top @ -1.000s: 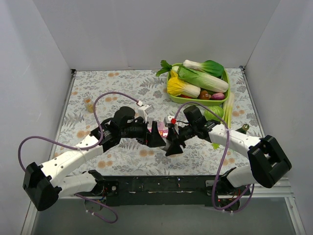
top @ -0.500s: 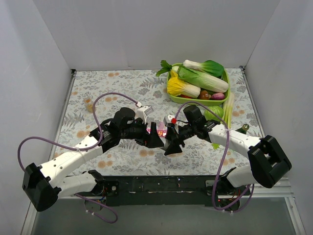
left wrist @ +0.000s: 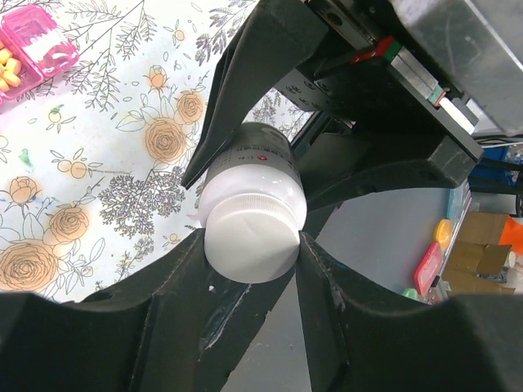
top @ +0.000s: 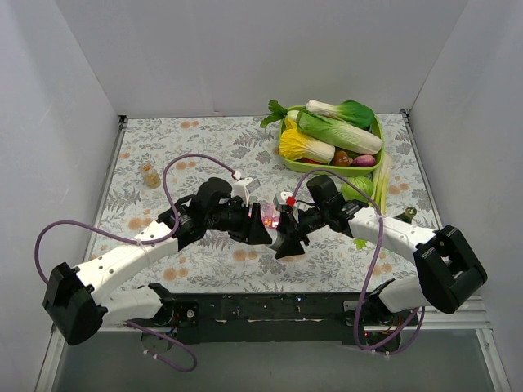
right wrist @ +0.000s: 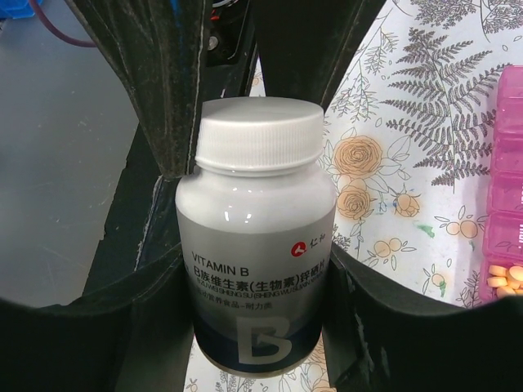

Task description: Sort the pills into containers

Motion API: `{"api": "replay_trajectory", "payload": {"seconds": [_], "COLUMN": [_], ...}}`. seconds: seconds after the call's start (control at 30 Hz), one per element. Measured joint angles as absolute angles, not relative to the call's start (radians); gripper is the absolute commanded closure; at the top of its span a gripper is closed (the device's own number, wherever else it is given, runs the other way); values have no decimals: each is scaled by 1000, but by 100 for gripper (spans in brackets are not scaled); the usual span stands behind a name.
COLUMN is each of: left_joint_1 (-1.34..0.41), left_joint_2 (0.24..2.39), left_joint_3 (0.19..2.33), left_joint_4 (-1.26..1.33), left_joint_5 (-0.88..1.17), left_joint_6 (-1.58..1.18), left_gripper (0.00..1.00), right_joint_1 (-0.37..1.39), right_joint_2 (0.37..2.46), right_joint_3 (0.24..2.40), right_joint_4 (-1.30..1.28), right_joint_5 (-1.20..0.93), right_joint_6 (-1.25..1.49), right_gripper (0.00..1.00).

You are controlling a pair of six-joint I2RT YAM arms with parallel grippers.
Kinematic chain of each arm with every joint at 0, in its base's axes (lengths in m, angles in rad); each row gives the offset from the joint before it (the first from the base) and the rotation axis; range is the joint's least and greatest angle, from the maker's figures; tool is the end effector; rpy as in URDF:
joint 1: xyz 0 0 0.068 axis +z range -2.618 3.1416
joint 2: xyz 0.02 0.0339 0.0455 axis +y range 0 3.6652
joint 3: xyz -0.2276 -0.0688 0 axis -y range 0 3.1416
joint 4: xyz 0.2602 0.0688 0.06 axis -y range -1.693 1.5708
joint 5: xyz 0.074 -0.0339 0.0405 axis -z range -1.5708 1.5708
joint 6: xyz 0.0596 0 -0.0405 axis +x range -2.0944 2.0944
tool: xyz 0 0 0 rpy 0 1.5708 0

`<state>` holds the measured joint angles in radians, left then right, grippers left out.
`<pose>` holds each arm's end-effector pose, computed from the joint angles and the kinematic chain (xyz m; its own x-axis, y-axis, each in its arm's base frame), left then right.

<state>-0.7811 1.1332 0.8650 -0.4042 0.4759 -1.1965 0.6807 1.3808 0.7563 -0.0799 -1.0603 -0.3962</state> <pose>0.1865 -0.2233 0.2295 -0.9811 -0.1923 -0.0204 -0.0898 0.5467 -0.8325 0.2018 0.2303 0.1668 -0.1462 -0.3610 -0.9210 -0.9545 -0.1930 0.2272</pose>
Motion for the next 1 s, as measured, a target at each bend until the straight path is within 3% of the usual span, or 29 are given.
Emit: {"api": "replay_trajectory", "payload": {"seconds": [0.07, 0.17, 0.23, 0.27, 0.37, 0.63, 1.0], "left_joint_1": [-781, -781, -783, -783, -758, -500, -44], "left_joint_2": [1133, 1127, 1113, 1100, 1034, 936, 1168], "left_joint_3": [865, 865, 865, 864, 845, 817, 888], "left_joint_4": [-405, -410, -423, -436, -489, -637, -725], "left_joint_5": [475, 466, 440, 423, 353, 214, -178], "left_joint_6": [-1197, -1198, -1203, -1206, -1234, -1262, -1309], "left_gripper": [100, 100, 100, 100, 100, 100, 100], "right_joint_1": [681, 681, 682, 683, 683, 646, 542], "right_joint_2": [1381, 1381, 1381, 1381, 1381, 1383, 1362], "right_joint_3": [756, 756, 756, 757, 766, 846, 803], "right_joint_4": [-80, -79, -73, -72, -94, -170, -163], "right_joint_5": [-1060, -1058, -1057, -1054, -1036, -991, -1001], "right_joint_6": [-396, -397, -400, -403, -434, -522, -529], "right_gripper": [81, 35, 25, 15, 9, 5, 5]}}
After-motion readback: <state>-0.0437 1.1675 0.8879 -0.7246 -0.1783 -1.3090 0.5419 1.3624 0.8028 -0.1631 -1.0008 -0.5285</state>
